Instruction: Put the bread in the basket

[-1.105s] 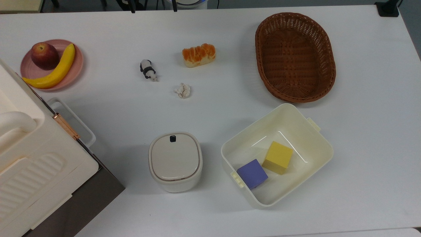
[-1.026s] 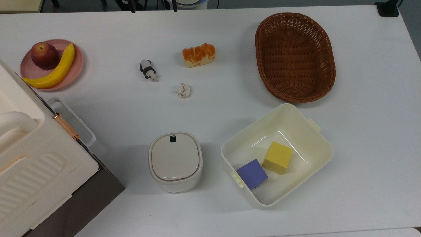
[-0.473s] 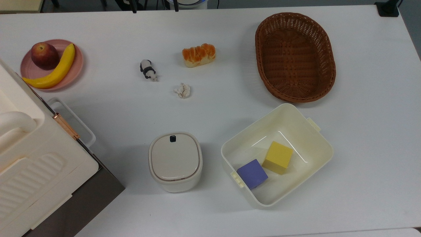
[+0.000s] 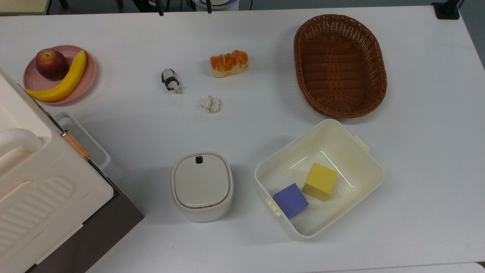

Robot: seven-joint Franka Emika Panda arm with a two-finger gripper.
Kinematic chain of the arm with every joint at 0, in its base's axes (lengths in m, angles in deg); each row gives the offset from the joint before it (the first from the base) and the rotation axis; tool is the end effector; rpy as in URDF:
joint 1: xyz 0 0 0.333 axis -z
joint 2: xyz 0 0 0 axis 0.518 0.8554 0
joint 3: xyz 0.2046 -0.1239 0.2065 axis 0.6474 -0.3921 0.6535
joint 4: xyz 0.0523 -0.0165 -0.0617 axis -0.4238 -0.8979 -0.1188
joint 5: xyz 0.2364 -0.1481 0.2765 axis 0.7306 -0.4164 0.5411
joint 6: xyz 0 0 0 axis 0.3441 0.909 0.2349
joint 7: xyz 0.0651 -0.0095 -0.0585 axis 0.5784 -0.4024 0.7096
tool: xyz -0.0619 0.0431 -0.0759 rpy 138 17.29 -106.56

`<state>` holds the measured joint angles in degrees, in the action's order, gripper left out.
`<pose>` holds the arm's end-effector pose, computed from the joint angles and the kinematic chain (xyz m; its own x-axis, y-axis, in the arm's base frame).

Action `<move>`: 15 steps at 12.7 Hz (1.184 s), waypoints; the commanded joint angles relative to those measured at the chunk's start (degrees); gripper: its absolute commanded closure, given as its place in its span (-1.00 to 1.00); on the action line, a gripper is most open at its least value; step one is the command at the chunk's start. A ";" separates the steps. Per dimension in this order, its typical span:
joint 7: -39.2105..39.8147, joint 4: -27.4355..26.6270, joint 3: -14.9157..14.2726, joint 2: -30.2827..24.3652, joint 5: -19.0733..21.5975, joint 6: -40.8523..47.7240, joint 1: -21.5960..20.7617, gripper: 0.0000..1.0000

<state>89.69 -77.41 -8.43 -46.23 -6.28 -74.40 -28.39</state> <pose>0.5662 -0.0184 0.6282 0.9985 0.0529 -0.0153 0.0523 -0.9981 -0.0338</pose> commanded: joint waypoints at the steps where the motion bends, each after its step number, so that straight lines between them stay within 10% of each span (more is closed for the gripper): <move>1: 12.52 -5.14 10.14 -3.38 -0.15 0.63 8.91 -1.00; 2: 21.39 -8.90 15.08 -4.97 -1.11 -1.38 13.06 -1.00; 10: 90.65 -26.87 18.56 -6.57 -7.17 -6.67 14.16 -1.00; 15: 93.21 -34.21 22.60 -8.31 -7.00 -14.71 12.50 -1.00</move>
<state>182.32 -103.71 13.22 -51.43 -12.43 -81.01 -15.17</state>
